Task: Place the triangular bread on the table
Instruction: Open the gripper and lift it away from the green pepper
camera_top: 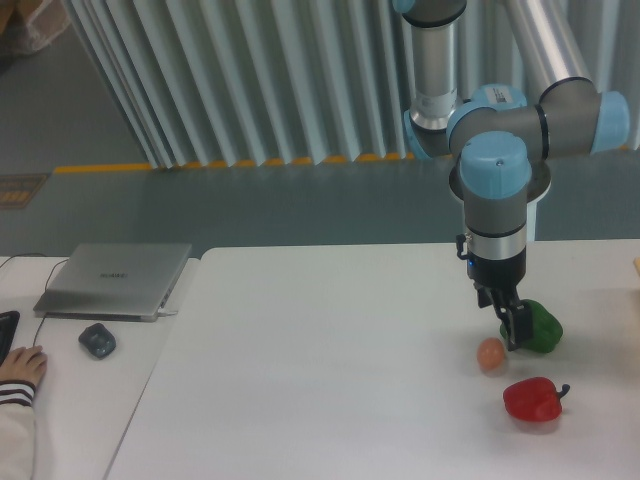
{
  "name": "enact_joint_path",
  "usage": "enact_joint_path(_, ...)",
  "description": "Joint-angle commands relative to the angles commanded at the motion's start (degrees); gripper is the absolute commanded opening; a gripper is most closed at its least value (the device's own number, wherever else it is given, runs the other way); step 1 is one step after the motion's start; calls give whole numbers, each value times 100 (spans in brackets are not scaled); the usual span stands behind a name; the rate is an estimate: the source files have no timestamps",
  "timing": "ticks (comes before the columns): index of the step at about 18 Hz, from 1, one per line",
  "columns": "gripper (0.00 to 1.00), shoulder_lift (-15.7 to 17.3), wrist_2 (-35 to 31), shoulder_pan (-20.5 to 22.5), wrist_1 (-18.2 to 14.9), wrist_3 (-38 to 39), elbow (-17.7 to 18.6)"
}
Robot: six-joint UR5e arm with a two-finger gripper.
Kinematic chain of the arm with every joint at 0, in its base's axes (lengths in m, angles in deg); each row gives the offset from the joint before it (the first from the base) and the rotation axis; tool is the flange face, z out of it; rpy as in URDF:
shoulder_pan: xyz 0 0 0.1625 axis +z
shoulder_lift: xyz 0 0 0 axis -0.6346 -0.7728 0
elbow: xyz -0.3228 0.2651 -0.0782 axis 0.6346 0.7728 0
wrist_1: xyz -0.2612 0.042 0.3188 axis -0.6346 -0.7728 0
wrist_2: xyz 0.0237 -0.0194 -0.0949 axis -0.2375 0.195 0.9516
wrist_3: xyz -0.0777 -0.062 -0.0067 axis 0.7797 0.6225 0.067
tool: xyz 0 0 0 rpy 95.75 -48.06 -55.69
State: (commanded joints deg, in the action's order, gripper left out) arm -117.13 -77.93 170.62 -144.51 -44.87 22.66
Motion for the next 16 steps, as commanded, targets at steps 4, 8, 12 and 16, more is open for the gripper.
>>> enact_joint_path(4, 100, 26, 96, 96, 0, -88, 9)
enact_joint_path(8, 100, 27, 97, 185, 0, -44, 18)
enact_joint_path(12, 100, 105, 167, 351, 9, -35, 88)
enact_joint_path(16, 100, 228, 791, 580, 306, 193, 263)
